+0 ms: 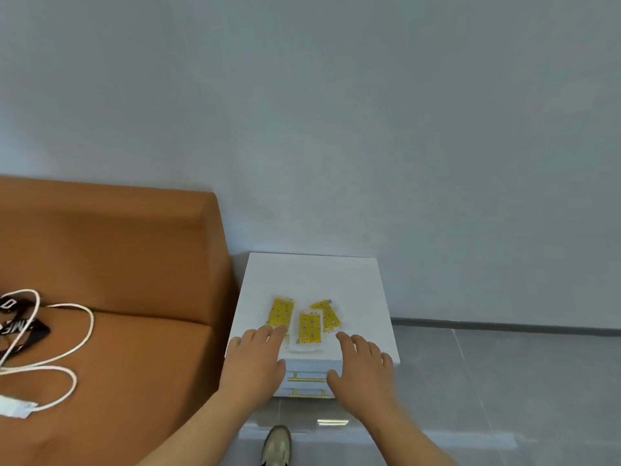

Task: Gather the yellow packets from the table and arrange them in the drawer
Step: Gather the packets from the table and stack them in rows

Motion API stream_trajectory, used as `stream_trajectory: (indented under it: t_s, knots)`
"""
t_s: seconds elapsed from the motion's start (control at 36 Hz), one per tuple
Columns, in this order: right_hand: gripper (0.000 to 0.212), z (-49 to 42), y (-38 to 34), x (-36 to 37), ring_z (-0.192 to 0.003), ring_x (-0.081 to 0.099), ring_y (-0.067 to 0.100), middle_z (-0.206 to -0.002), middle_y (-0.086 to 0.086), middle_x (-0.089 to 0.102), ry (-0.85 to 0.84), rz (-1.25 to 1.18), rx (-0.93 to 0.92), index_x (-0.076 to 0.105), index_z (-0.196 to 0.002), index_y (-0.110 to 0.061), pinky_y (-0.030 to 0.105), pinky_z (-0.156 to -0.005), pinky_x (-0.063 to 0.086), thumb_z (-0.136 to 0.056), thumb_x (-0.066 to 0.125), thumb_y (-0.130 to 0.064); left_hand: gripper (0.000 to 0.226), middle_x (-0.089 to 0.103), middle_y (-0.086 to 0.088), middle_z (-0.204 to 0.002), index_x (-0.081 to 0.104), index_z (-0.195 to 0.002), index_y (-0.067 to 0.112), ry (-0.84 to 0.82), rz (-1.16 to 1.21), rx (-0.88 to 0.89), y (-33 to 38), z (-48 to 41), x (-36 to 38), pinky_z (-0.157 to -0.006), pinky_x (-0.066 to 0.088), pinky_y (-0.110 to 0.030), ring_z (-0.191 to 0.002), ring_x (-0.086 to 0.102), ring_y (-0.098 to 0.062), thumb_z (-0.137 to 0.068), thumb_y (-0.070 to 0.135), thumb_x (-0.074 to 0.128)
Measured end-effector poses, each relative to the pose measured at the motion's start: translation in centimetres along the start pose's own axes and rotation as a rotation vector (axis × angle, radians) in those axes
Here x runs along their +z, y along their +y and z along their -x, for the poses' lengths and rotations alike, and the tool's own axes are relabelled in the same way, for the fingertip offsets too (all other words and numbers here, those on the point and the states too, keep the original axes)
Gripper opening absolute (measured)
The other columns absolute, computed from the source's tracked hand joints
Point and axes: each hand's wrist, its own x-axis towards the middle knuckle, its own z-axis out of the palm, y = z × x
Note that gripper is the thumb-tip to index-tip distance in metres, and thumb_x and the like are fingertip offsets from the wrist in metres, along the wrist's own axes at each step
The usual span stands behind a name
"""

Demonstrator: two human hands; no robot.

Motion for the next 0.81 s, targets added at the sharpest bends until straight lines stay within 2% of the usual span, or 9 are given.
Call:
stream_trajectory:
  t_s: [0.06, 0.08, 0.14, 0.22, 0.33, 0.56, 0.64, 0.72, 0.81]
  knots:
    - [0.063, -3.4, -0.5, 0.2, -0.139, 0.023, 0.022, -0.153, -0.001, 0.022, -0.028, -0.007, 0.023, 0.013, -0.148, -0.027, 0.039, -0.114, 0.016, -0.092, 0.041, -0.032, 0.056, 0.047, 0.004, -0.134, 0.035, -0.141, 0.026, -0.110, 0.044, -0.022, -0.8, -3.2, 0.6, -0.095, 0.038, -0.035, -0.120, 0.048, -0.019, -0.089, 0.037, 0.053]
    - [0.064, -5.0, -0.8, 0.3, -0.138, 0.025, 0.022, -0.152, -0.001, 0.023, -0.045, -0.006, 0.034, 0.012, -0.149, -0.026, 0.039, -0.113, 0.017, -0.092, 0.042, -0.031, 0.055, 0.039, 0.005, -0.141, 0.025, -0.145, 0.026, -0.127, 0.054, -0.010, -1.4, -4.7, 1.1, -0.100, 0.033, -0.032, -0.127, 0.040, -0.018, -0.094, 0.035, 0.043]
    - [0.068, -7.7, -1.3, 0.6, -0.135, 0.030, 0.022, -0.150, 0.000, 0.028, -0.081, -0.013, 0.063, 0.009, -0.149, -0.024, 0.038, -0.111, 0.022, -0.092, 0.044, -0.031, 0.055, 0.036, 0.005, -0.144, 0.019, -0.147, 0.026, -0.151, 0.077, -0.012, -2.4, -7.5, 1.7, -0.101, 0.031, -0.031, -0.129, 0.037, -0.018, -0.096, 0.033, 0.039]
    - [0.070, -11.2, -1.4, 0.9, -0.133, 0.034, 0.021, -0.148, 0.000, 0.032, -0.128, -0.032, 0.104, 0.006, -0.150, -0.024, 0.036, -0.110, 0.026, -0.092, 0.044, -0.032, 0.056, 0.038, 0.005, -0.141, 0.017, -0.147, 0.024, -0.193, 0.087, -0.014, -4.0, -11.4, 2.7, -0.098, 0.033, -0.030, -0.127, 0.039, -0.018, -0.096, 0.030, 0.039]
    - [0.069, -15.2, -1.2, 1.1, -0.136, 0.031, 0.020, -0.151, -0.001, 0.028, -0.161, -0.049, 0.138, 0.006, -0.150, -0.025, 0.036, -0.111, 0.025, -0.093, 0.044, -0.036, 0.055, 0.035, 0.004, -0.144, 0.017, -0.147, 0.023, -0.278, 0.129, -0.025, -5.3, -15.5, 4.2, -0.097, 0.035, -0.030, -0.127, 0.039, -0.018, -0.097, 0.031, 0.038]
    - [0.074, -21.4, -0.1, 2.3, -0.133, 0.034, 0.018, -0.147, -0.003, 0.032, -0.177, -0.026, 0.120, 0.005, -0.150, -0.024, 0.034, -0.110, 0.027, -0.092, 0.047, -0.039, 0.052, 0.010, 0.001, -0.154, 0.019, -0.146, 0.024, -0.392, 0.217, -0.165, -6.2, -20.1, 8.2, -0.101, 0.038, -0.029, -0.133, 0.032, -0.020, -0.098, 0.036, 0.035]
    - [0.073, -23.1, 0.8, 3.4, -0.135, 0.031, 0.018, -0.150, -0.003, 0.028, -0.190, -0.042, 0.127, 0.007, -0.150, -0.025, 0.033, -0.110, 0.027, -0.091, 0.048, -0.042, 0.051, 0.012, 0.000, -0.154, 0.021, -0.146, 0.023, -0.425, 0.315, -0.278, -6.2, -21.2, 10.6, -0.102, 0.038, -0.031, -0.133, 0.031, -0.021, -0.099, 0.037, 0.035]
    - [0.075, -24.5, 1.9, 4.8, -0.138, 0.027, 0.019, -0.152, -0.001, 0.022, -0.203, -0.095, 0.161, 0.008, -0.149, -0.026, 0.033, -0.109, 0.027, -0.090, 0.050, -0.048, 0.050, 0.018, -0.001, -0.152, 0.025, -0.144, 0.023, -0.439, 0.485, -0.462, -6.3, -21.9, 13.1, -0.103, 0.038, -0.036, -0.132, 0.033, -0.024, -0.098, 0.036, 0.039]
    - [0.079, -25.9, 2.9, 5.9, -0.143, 0.017, 0.022, -0.157, 0.002, 0.010, -0.177, -0.145, 0.240, 0.005, -0.149, -0.025, 0.036, -0.112, 0.022, -0.090, 0.050, -0.052, 0.056, 0.015, -0.004, -0.154, 0.022, -0.146, 0.023, -0.443, 0.598, -0.646, -6.4, -22.6, 15.0, -0.107, 0.033, -0.041, -0.136, 0.027, -0.027, -0.096, 0.040, 0.042]
